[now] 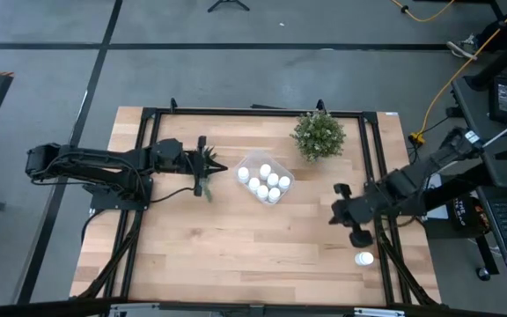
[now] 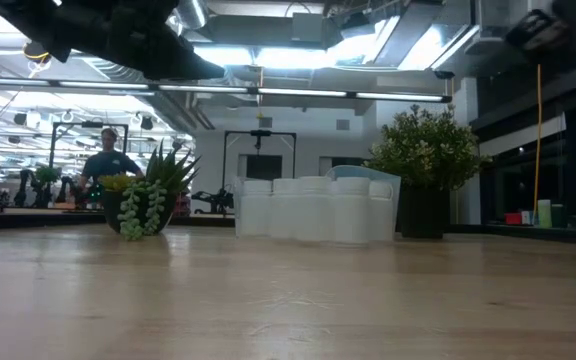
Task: Pick and place pill bottles into a basket
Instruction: Put the pill bottle into the transparent bin
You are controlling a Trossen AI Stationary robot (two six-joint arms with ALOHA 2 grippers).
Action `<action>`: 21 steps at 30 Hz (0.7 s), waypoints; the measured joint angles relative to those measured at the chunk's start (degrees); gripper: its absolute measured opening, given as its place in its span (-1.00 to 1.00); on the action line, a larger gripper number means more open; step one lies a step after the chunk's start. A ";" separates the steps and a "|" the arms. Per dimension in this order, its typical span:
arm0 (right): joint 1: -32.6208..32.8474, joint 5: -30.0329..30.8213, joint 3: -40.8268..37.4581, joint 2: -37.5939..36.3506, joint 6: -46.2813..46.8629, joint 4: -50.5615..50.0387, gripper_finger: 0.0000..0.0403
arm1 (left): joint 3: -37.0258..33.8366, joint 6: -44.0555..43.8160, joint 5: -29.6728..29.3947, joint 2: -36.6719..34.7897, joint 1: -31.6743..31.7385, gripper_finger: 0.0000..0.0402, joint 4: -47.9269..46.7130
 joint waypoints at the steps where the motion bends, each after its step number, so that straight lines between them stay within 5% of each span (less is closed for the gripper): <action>1: 1.73 0.02 -0.11 0.01 1.79 -0.05 -0.99 | 0.00 0.00 0.01 0.00 0.00 -0.97 0.00; 21: 28.67 2.08 -0.24 0.44 41.98 -12.35 -1.00 | 0.00 -6.53 -0.03 0.02 0.00 -0.97 -0.22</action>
